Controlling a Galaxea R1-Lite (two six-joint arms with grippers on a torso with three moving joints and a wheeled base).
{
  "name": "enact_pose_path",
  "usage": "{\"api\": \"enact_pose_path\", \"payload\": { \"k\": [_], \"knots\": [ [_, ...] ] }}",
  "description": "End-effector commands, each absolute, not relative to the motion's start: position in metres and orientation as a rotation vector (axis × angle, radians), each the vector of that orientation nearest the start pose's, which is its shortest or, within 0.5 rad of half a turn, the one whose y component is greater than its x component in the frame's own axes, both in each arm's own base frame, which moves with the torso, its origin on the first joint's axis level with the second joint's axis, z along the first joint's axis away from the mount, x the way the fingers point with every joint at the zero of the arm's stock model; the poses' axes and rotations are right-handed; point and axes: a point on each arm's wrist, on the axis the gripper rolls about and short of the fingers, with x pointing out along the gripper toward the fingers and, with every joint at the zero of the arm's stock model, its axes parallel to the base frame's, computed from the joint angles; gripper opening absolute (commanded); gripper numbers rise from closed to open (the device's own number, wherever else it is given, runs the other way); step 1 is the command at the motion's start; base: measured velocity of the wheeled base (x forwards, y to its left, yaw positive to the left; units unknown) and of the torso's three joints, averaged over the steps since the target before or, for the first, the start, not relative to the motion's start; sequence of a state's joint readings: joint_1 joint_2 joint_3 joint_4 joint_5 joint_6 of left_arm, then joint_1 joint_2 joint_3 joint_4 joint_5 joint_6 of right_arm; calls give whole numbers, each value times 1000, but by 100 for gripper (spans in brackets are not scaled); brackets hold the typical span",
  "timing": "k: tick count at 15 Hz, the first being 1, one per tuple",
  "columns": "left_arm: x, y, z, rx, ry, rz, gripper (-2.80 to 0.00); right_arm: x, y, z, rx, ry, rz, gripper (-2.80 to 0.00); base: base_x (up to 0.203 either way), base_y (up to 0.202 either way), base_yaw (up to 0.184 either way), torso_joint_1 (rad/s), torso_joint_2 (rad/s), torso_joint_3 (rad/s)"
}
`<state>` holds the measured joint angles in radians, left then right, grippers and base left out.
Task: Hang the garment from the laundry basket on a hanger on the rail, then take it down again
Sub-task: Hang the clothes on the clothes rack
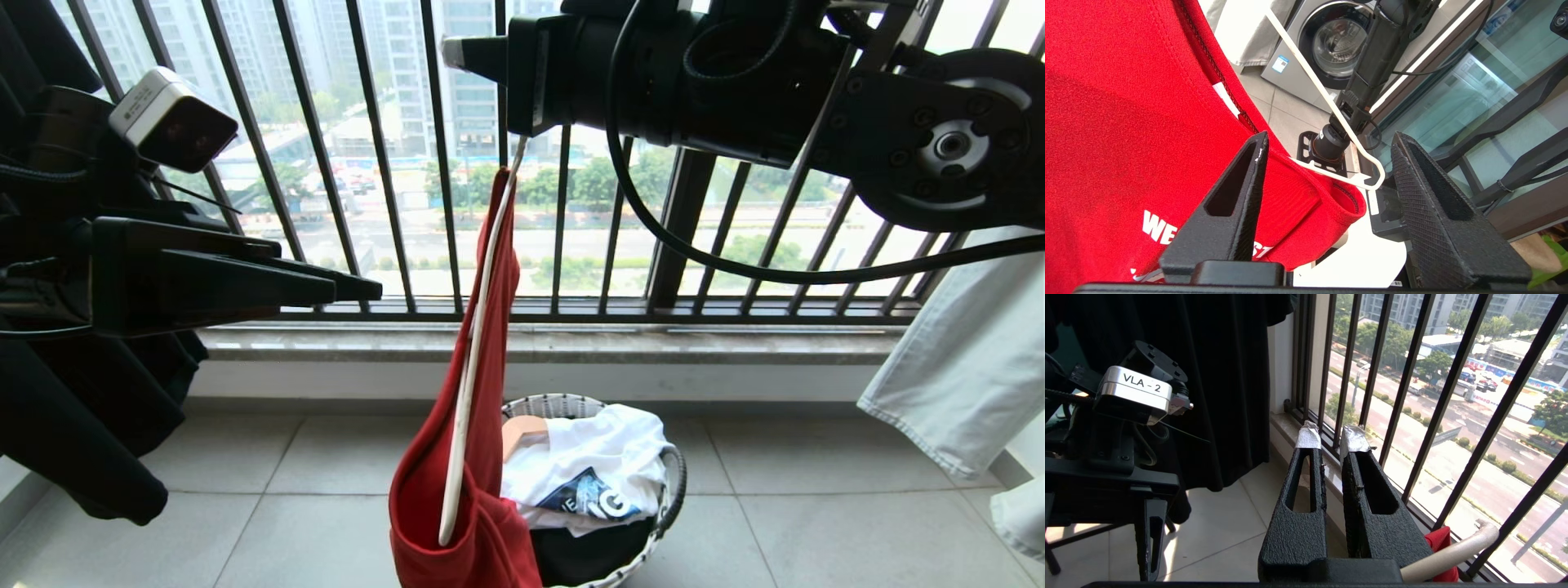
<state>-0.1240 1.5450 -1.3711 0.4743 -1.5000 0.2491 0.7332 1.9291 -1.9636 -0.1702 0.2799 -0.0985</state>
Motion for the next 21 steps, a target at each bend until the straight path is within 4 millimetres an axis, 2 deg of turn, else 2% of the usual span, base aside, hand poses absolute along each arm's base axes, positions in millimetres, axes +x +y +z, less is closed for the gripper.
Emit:
{"api": "enact_pose_path", "payload": {
  "k": [1, 5, 9, 11, 13, 16, 18, 21],
  "knots": [
    [236, -52, 294, -273, 355, -1612, -280, 274, 255, 385, -41, -266, 1000, -280, 0, 0, 0, 0, 0, 0],
    [247, -50, 291, -261, 341, -1597, -280, 275, 254, 385, -44, -260, 995, -280, 0, 0, 0, 0, 0, 0],
    [271, -43, 291, -172, 255, -1533, -280, 277, 248, 386, 9, -231, 999, -280, 0, 0, 0, 0, 0, 0],
    [282, -34, 286, -130, 219, -1475, -280, 278, 248, 385, 8, -225, 1005, -280, 0, 0, 0, 0, 0, 0],
    [287, -17, 283, -97, 171, -1421, -280, 277, 248, 383, 0, -198, 1038, -280, 0, 0, 0, 0, 0, 0],
    [279, 1, 279, -82, 146, -1366, -280, 277, 244, 382, -29, -185, 1183, -280, 0, 0, 0, 0, 0, 0],
    [278, 8, 269, -13, 87, -1344, -280, 292, 241, 371, -82, -184, 1239, -280, 0, 0, 0, 0, 0, 0],
    [275, 12, 270, 12, 61, -1328, -280, 312, 240, 352, -173, -211, 1386, -280, 0, 0, 0, 0, 0, 0]
  ]
}}
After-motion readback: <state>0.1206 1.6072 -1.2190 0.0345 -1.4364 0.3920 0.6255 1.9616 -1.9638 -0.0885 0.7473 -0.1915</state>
